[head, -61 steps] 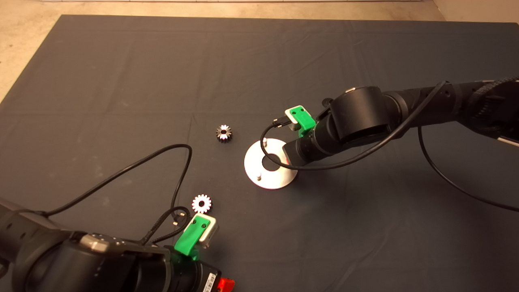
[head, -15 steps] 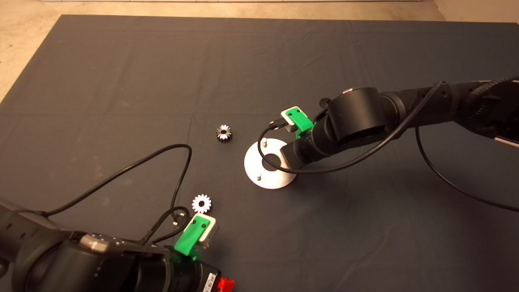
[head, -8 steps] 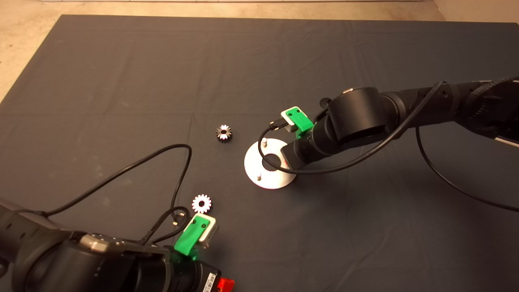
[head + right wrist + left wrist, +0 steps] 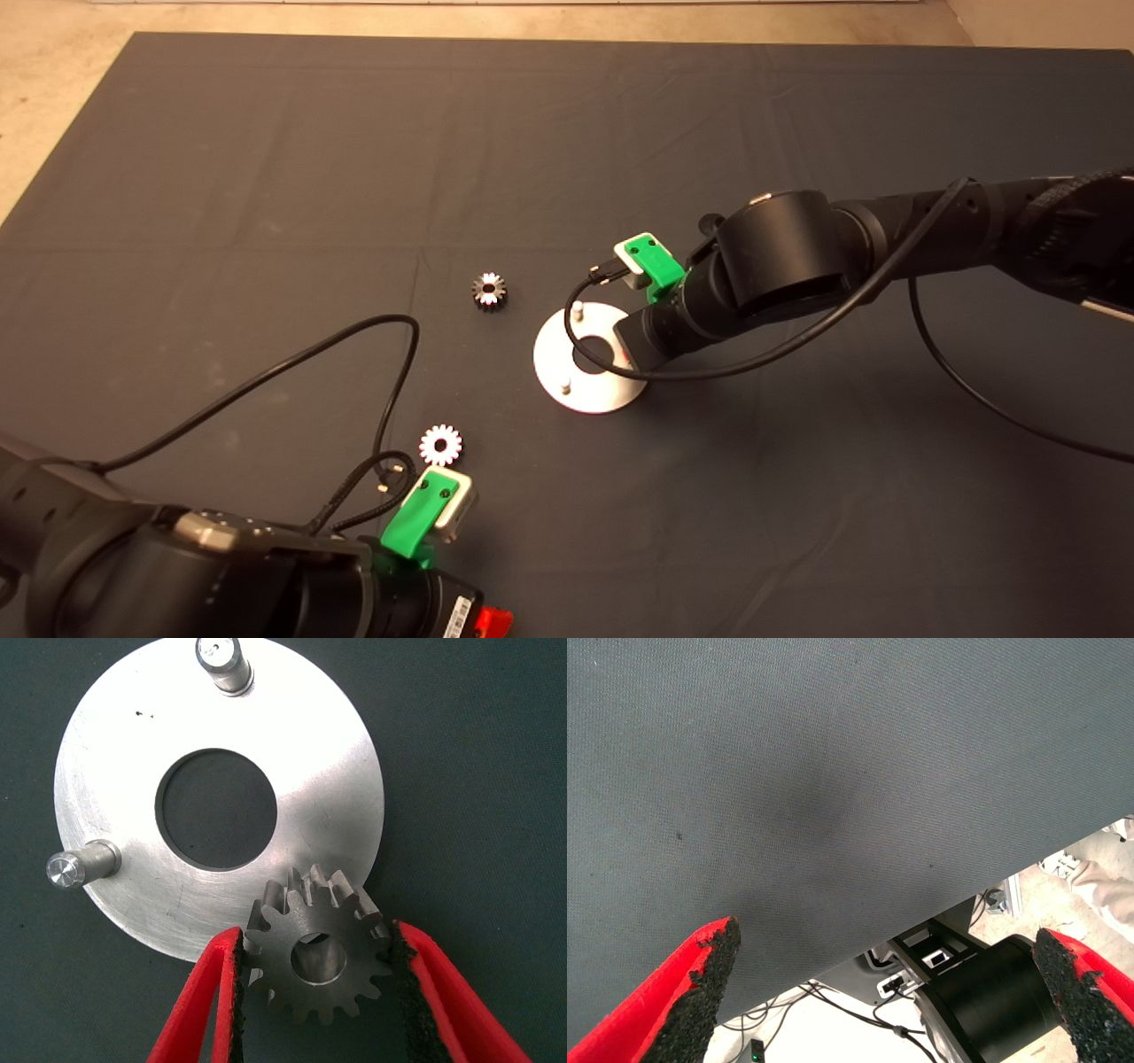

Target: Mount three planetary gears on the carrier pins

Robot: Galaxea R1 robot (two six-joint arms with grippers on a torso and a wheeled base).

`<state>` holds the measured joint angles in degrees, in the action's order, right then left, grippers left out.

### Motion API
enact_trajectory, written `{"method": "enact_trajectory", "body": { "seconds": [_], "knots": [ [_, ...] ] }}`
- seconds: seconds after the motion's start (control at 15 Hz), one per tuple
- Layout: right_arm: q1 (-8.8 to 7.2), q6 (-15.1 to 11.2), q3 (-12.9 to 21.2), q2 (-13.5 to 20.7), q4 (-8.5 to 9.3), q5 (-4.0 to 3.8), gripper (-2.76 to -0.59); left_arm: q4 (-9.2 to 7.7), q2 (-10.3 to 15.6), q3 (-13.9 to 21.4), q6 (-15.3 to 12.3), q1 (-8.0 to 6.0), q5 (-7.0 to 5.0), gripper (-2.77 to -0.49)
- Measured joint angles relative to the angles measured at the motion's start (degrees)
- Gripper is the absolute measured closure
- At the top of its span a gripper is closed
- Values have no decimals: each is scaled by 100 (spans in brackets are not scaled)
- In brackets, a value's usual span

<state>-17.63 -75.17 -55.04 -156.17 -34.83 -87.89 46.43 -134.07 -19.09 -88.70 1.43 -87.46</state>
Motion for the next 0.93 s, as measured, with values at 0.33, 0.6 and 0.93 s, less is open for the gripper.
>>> {"method": "enact_trajectory", "body": {
  "seconds": [0.33,0.6,0.93],
  "knots": [
    [0,0,0,33,0,-2,-91,0,0,0,0,0,0,-236],
    [0,1,0,46,0,0,-91,0,0,0,0,0,0,-236],
    [2,15,0,44,0,1,-90,0,2,0,0,0,0,-236]
  ]
}}
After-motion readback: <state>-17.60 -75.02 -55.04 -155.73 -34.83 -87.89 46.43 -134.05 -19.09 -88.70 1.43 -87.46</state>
